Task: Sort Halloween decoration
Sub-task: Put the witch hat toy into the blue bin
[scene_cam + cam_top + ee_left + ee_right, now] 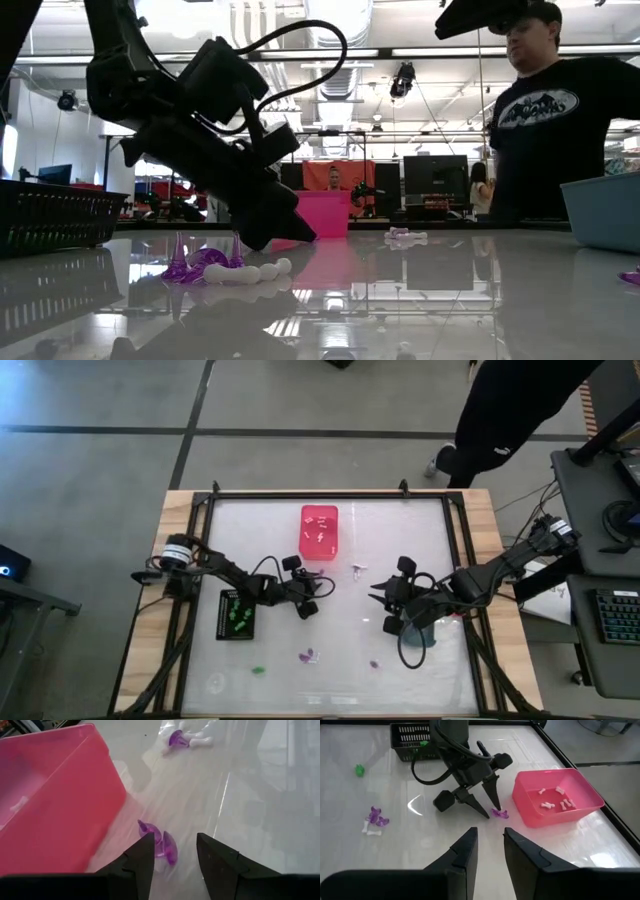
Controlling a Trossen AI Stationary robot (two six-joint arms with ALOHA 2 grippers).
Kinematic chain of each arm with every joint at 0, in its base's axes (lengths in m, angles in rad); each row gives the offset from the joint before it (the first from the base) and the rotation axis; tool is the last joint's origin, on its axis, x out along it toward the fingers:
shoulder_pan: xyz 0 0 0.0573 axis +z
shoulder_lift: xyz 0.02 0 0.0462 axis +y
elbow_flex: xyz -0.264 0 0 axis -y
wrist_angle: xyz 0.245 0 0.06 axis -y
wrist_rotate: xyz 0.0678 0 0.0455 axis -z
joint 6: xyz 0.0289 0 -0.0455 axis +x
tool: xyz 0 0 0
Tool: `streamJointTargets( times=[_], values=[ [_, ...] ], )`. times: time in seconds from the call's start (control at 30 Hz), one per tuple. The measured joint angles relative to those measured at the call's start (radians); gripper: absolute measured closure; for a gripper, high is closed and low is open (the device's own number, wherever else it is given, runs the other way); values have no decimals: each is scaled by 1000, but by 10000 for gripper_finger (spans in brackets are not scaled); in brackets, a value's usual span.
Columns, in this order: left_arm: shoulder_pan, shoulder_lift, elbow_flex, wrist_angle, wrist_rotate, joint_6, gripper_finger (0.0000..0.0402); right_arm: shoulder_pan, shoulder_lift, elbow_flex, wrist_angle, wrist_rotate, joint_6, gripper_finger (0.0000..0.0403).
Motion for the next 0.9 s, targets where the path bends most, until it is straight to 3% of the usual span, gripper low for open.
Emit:
streamJointTargets(
  times=[0.27,0.63,0.9],
  values=[
    [0,1,-3,-1,0,-10,289,0,0,0,0,0,0,321],
    [0,1,-2,-7,8,-8,395,0,0,-2,0,0,0,321],
    [-25,-31,-5,-31,23,1,400,0,0,-2,0,0,6,321]
  ],
)
